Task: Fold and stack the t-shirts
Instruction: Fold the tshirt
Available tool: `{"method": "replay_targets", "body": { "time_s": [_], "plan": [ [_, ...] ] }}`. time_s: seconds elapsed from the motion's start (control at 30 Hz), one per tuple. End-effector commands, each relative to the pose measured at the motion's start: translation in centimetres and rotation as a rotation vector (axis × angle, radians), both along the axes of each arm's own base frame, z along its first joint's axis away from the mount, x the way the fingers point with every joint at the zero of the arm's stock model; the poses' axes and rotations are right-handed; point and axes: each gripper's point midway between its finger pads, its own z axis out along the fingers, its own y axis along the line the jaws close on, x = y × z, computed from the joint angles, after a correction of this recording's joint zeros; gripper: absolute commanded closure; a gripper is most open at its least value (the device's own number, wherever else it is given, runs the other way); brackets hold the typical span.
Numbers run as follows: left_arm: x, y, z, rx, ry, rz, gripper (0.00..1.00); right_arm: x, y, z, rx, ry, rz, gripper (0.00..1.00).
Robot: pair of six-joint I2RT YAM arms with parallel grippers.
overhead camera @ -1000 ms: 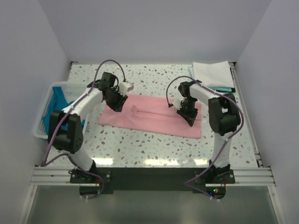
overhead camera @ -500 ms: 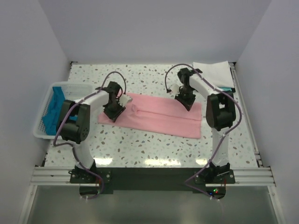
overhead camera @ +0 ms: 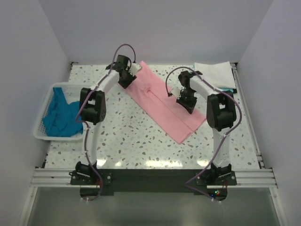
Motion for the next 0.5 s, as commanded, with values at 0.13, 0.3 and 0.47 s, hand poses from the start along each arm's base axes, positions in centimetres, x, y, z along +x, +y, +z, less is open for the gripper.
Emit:
{"method": "replay_targets", "body": {
  "time_s": [0.13, 0.3, 0.47],
  "plan": [
    [0.8, -2.7, 14.7, -0.327, -0.315, -0.092, 0.41, -2.6, 0.5, -0.6, 0.002, 0.032, 0.027, 1.0],
    [-3.3, -2.6, 14.3, -0.379, -0.203, -0.063, 0.41, -6.4, 0.2, -3.4, -0.041, 0.137, 0.056, 1.0],
    [-7.0, -1.9, 13.9, -0.421, -0.14, -0.034, 0.41, -9.7, 2.2, -4.1, -0.026, 0.203, 0.092, 1.0]
  ]
}}
